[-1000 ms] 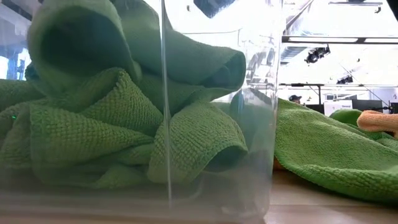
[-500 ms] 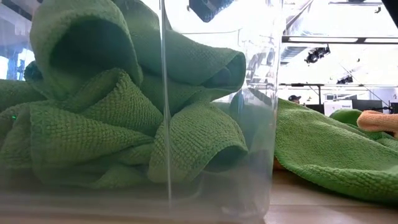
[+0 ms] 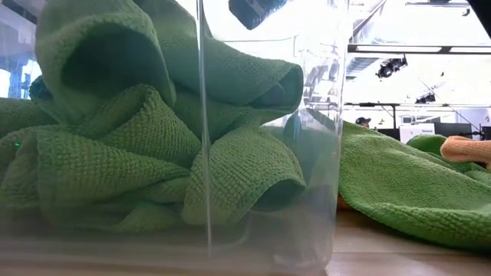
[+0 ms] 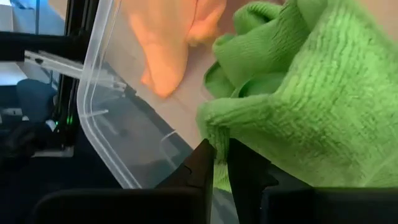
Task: Sort microfiber towel by color & place in baskets
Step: Put the green microfiber cloth into the bottom transparent bin, then put the orange microfiber cloth into the top transparent bin
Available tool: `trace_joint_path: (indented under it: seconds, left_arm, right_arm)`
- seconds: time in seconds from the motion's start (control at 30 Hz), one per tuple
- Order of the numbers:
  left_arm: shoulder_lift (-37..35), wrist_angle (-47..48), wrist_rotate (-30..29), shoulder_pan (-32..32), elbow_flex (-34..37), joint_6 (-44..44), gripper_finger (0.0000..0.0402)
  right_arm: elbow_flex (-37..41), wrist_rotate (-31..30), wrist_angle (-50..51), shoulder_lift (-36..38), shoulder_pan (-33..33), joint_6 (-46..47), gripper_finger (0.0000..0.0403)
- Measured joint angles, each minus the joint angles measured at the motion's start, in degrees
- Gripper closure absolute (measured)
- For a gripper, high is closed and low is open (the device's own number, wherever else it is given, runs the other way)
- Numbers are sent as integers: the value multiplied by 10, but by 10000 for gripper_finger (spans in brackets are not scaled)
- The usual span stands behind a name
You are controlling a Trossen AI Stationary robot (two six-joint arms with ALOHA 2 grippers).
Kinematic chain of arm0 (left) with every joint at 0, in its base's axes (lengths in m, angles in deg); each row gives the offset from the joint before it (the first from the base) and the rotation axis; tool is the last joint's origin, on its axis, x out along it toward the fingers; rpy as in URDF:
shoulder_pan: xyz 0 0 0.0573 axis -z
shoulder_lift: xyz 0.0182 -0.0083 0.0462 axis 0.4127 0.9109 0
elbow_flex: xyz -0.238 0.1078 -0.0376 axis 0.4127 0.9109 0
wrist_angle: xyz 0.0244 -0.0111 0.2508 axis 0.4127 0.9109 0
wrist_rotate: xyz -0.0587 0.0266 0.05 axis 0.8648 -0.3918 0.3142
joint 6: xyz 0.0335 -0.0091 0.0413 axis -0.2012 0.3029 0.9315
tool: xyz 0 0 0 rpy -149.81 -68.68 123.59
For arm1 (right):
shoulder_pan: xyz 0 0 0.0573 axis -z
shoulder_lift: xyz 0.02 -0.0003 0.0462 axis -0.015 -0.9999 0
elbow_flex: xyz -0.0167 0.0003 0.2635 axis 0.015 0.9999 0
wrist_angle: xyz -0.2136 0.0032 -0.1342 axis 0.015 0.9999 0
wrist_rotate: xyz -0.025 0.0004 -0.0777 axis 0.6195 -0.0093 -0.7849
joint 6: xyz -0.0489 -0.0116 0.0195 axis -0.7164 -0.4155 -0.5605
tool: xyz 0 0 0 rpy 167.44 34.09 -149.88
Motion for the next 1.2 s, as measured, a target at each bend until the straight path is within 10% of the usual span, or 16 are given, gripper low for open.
trace_joint_path:
  seconds: [0.6, 1.2]
  left_arm:
    - [0, 0, 0, 0, 0, 9, 305]
    - [0, -1, 0, 0, 0, 9, 305]
  right_arm:
    - [1, 49, 34, 6, 21, 48, 224]
    - [-26, -140, 280, 129, -5, -9, 256]
